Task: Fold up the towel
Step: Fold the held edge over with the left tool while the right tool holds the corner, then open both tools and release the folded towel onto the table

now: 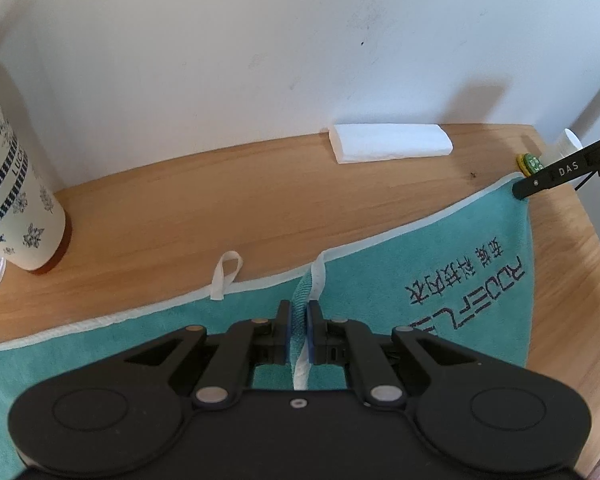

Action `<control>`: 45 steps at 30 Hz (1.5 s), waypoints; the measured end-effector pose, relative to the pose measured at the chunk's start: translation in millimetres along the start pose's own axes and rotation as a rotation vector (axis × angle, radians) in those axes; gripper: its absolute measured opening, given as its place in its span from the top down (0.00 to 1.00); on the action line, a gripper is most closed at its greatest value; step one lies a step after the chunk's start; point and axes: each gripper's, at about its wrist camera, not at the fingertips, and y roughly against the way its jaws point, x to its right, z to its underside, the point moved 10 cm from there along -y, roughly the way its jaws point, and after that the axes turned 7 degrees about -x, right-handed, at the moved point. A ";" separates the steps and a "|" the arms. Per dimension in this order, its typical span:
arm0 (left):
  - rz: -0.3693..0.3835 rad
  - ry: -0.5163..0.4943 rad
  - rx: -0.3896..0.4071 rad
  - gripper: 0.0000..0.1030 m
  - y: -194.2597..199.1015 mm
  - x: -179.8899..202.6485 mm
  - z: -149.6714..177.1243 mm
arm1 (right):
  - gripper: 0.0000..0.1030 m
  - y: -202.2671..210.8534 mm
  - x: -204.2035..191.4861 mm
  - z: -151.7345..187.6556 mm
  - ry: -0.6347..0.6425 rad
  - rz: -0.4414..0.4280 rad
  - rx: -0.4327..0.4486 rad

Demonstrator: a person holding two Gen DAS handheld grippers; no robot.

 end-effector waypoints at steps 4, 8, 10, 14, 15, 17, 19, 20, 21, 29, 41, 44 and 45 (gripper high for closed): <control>-0.002 -0.003 -0.001 0.94 -0.3 1.7 2.2 | 0.91 -0.3 3.9 2.8 -0.053 -0.019 0.003; -0.008 -0.005 0.005 0.94 0.2 1.4 0.8 | 0.94 2.5 12.1 10.8 -0.093 -0.034 -0.010; -0.012 -0.004 0.003 0.94 -0.9 1.5 0.1 | 0.94 4.3 16.6 15.8 -0.114 -0.040 -0.004; -0.022 -0.018 0.001 0.94 -2.7 4.9 -1.9 | 0.94 8.9 20.2 25.5 -0.150 -0.052 -0.004; -0.025 -0.024 0.001 0.94 -2.9 6.1 -2.6 | 0.94 12.8 19.6 28.2 -0.153 -0.051 0.004; -0.027 -0.030 -0.004 0.94 -5.0 6.9 -3.7 | 0.94 14.8 19.4 29.9 -0.149 -0.038 0.010; -0.026 -0.036 -0.015 0.93 -8.3 7.4 -3.8 | 0.94 5.9 21.6 31.1 -0.140 -0.017 0.007; -0.029 -0.038 -0.019 0.93 -9.7 7.4 -3.6 | 0.94 3.8 20.7 31.7 -0.129 -0.013 0.007; -0.034 -0.039 -0.023 0.92 -11.8 6.8 -3.3 | 0.94 3.6 19.7 31.7 -0.123 -0.010 0.011; -0.076 -0.066 -0.030 0.92 -20.8 6.7 -2.4 | 0.75 6.4 13.9 34.0 -0.074 0.044 0.031; -0.170 -0.045 0.048 0.86 -1.8 -7.7 -11.6 | 0.69 16.2 7.2 35.5 -0.050 0.078 0.037; -0.146 -0.061 0.087 0.86 15.1 1.5 -10.4 | 0.69 18.5 9.5 35.6 -0.052 0.071 0.034; -0.127 -0.069 0.101 0.86 20.1 6.9 -8.9 | 0.69 15.0 11.2 34.3 -0.051 0.070 0.033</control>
